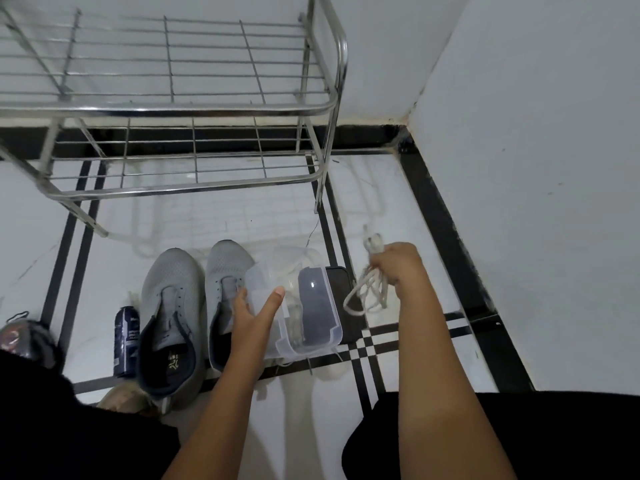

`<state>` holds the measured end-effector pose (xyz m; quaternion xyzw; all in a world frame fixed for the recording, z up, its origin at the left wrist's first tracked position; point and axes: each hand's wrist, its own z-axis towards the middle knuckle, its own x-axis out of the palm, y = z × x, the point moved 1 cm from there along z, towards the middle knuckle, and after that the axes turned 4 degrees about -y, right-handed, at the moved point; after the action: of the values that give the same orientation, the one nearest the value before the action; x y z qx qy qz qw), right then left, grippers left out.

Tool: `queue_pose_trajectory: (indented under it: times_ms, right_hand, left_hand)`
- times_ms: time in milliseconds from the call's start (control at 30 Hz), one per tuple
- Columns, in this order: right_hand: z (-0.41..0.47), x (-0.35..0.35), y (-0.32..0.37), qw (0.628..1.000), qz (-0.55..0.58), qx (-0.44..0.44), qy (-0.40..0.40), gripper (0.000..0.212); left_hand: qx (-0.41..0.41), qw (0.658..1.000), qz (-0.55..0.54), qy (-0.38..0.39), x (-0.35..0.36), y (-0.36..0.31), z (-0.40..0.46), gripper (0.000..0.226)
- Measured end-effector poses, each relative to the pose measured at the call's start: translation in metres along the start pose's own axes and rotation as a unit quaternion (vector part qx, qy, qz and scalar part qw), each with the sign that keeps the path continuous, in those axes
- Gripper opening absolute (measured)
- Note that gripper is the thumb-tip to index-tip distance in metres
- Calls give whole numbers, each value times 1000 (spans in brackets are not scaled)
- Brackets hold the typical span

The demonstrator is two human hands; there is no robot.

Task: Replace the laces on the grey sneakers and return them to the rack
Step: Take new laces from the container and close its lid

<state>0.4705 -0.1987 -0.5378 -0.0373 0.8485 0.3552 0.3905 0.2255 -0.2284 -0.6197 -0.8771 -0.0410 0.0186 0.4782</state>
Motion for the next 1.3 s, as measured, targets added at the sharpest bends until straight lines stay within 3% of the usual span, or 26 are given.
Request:
queue_pose_trajectory:
  times_ms: [100, 167, 233, 300, 367, 433, 533, 633, 700, 767, 800, 867, 967, 1067, 1167, 1300]
  right_hand:
    - [-38, 0, 22, 972, -77, -46, 218, 19]
    - [-66, 17, 27, 944, -134, -78, 293, 13]
    - [-90, 45, 30, 948, -116, -88, 282, 9]
    - [-106, 72, 31, 970, -35, -88, 223, 4]
    - [-118, 86, 34, 976, -32, -99, 189, 15]
    - [-121, 85, 40, 961, -120, -128, 213, 25]
    - [-112, 50, 58, 966, -94, -136, 197, 13]
    - [-97, 5, 66, 980, 22, -187, 59, 15]
    - [-92, -14, 56, 974, 6, -198, 108, 61]
    - [-90, -15, 40, 962, 41, -133, 234, 92]
    - [-89, -11, 31, 951, 65, -110, 282, 92]
    - [-87, -2, 22, 947, 66, -101, 298, 66]
    - [-90, 4, 25, 960, -95, -122, 233, 23]
    - [-104, -4, 38, 950, -165, -77, 252, 15]
    - [-115, -8, 55, 948, -60, -78, 302, 14]
    - [-117, 22, 68, 929, 266, -67, 249, 12]
  left_hand:
    - [7, 1000, 5, 10, -1, -5, -10, 111]
    - [14, 999, -2, 37, -3, -16, -21, 99]
    - [12, 998, 4, 57, -4, -26, -33, 76]
    - [3, 998, -1, 65, -6, -31, -41, 46]
    - [-14, 997, -23, 70, -11, -35, -43, 60]
    - [-26, 997, -34, 61, -19, -29, -34, 84]
    - [-52, 995, -62, 55, -27, -4, -4, 72]
    - [-61, 992, -86, 72, -31, -27, -16, 67]
    - [-53, 989, -87, 108, -30, -46, -29, 59]
    - [-49, 989, -82, 116, -31, -57, -35, 57]
    - [-47, 989, -81, 119, -31, -58, -36, 59]
    - [-15, 992, -52, 118, -32, -60, -34, 68]
    - [68, 994, 18, 89, -32, -62, -34, 91]
    - [96, 993, 42, 55, -31, -61, -38, 90]
    - [118, 991, 57, 27, -31, -56, -34, 53]
    - [81, 994, 41, 61, -29, -52, -34, 48]
